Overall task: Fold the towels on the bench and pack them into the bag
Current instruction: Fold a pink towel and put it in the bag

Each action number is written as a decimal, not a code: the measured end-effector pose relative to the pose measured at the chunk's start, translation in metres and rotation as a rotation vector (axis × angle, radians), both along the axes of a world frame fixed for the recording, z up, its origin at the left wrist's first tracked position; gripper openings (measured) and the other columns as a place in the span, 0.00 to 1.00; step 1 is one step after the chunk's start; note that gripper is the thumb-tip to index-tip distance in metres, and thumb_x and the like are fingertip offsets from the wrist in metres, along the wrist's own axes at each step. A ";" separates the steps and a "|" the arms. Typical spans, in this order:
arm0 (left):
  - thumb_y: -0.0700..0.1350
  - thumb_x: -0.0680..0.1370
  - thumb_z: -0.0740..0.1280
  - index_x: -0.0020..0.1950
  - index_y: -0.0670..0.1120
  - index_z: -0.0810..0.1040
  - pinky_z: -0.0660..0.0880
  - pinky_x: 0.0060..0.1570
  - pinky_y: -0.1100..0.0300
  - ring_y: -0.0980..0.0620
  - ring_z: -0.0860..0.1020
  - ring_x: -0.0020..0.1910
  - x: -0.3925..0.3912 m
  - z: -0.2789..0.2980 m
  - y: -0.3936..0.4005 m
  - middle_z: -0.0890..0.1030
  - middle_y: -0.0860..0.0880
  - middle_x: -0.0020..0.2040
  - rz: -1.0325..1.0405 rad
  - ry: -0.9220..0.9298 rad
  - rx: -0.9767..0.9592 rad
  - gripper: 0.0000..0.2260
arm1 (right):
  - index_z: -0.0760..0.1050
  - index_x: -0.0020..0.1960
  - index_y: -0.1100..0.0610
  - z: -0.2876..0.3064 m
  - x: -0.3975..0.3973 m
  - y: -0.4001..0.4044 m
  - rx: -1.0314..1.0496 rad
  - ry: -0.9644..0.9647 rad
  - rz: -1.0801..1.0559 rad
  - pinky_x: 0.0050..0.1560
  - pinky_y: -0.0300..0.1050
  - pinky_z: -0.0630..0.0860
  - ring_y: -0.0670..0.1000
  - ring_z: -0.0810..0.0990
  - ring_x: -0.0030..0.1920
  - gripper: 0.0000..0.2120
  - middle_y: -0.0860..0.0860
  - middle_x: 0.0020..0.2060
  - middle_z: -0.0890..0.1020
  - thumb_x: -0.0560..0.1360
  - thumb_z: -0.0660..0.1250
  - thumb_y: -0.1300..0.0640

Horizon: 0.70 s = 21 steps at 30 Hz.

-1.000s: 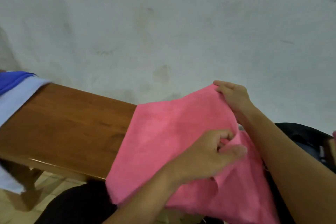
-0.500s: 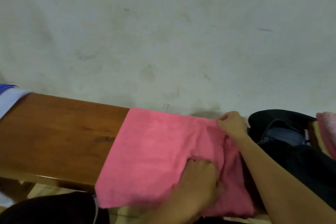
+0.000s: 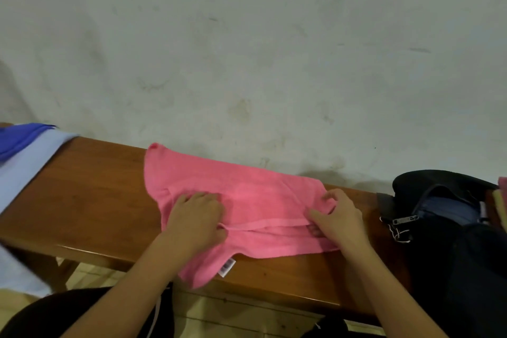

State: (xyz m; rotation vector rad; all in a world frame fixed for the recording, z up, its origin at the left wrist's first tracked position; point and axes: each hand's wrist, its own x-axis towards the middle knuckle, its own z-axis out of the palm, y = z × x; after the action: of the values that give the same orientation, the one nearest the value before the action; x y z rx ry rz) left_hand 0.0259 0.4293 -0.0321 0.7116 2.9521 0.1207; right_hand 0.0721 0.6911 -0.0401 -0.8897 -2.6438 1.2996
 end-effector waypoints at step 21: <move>0.47 0.82 0.63 0.54 0.51 0.74 0.72 0.34 0.68 0.58 0.74 0.39 0.018 -0.018 -0.067 0.73 0.55 0.49 0.256 0.090 0.478 0.03 | 0.76 0.47 0.54 -0.010 0.025 0.000 -0.070 0.164 -0.091 0.41 0.47 0.76 0.48 0.78 0.45 0.14 0.48 0.46 0.78 0.68 0.79 0.57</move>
State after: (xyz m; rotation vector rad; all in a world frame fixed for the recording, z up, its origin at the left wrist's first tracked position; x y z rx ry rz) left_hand 0.0436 0.3620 -0.0506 0.3789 3.1112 0.8571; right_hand 0.0973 0.6914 -0.0501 -0.8601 -2.4197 1.3864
